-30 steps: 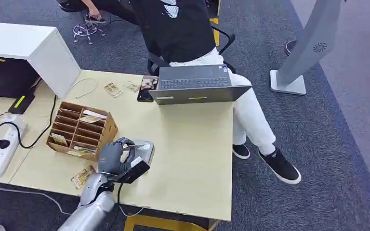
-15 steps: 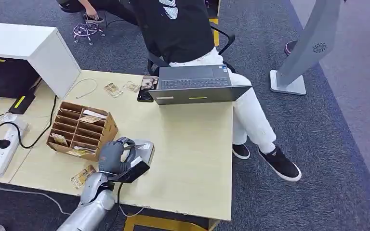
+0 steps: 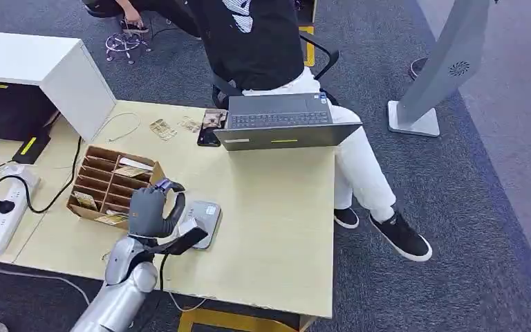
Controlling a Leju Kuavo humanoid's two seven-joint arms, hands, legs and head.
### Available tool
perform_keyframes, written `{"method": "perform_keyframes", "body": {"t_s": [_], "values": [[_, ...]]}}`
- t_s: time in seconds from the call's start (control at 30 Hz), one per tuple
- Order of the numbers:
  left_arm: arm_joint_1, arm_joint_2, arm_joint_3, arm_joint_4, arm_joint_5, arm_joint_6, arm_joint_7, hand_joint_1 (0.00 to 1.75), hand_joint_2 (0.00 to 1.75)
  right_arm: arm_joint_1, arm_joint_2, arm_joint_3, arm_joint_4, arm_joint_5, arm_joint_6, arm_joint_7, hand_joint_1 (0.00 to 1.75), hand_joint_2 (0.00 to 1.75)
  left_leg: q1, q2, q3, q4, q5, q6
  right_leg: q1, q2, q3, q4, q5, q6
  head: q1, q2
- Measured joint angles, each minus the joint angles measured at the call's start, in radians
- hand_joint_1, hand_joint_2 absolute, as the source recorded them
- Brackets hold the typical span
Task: Pass the card to the sensor for recognition and then transmit it.
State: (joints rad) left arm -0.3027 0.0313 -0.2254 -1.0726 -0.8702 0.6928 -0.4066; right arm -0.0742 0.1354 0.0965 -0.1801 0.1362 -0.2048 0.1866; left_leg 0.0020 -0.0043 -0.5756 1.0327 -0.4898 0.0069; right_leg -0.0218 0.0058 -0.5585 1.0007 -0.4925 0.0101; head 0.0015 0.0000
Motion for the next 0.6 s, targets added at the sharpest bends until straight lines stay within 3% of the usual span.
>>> {"method": "perform_keyframes", "body": {"t_s": [0.13,0.3,0.53,0.6], "values": [[0.006,-0.011,0.036,-0.259,-0.073,0.005,-0.054,1.75,1.75,0.002,0.000,-0.001,0.000,0.002,-0.004,-0.014,0.00,1.75,0.000,0.000,-0.001,0.000,0.000,0.000,0.000,0.000,0.000,0.000,0.000,0.000,0.000,0.000],[0.008,-0.034,0.074,-0.487,-0.155,0.007,-0.095,1.75,1.75,0.003,0.000,-0.001,0.000,0.004,-0.001,-0.023,0.00,1.75,0.000,0.000,-0.001,0.000,0.000,0.000,0.000,0.000,0.000,0.000,0.000,0.000,0.000,0.000],[0.014,-0.048,0.097,-0.592,-0.158,0.007,-0.106,1.75,1.75,0.004,0.000,-0.001,0.000,0.004,0.000,-0.023,0.00,1.75,0.000,0.000,0.000,0.000,0.000,0.000,0.000,0.000,0.000,0.000,0.000,0.000,0.000,0.000],[0.016,-0.066,0.117,-0.611,-0.138,0.007,-0.183,1.75,1.75,0.004,0.000,-0.001,0.000,0.005,0.003,-0.024,0.00,1.75,0.000,0.000,-0.001,0.000,0.000,0.000,0.000,0.000,0.000,0.000,0.000,0.000,0.000,0.000]]}}
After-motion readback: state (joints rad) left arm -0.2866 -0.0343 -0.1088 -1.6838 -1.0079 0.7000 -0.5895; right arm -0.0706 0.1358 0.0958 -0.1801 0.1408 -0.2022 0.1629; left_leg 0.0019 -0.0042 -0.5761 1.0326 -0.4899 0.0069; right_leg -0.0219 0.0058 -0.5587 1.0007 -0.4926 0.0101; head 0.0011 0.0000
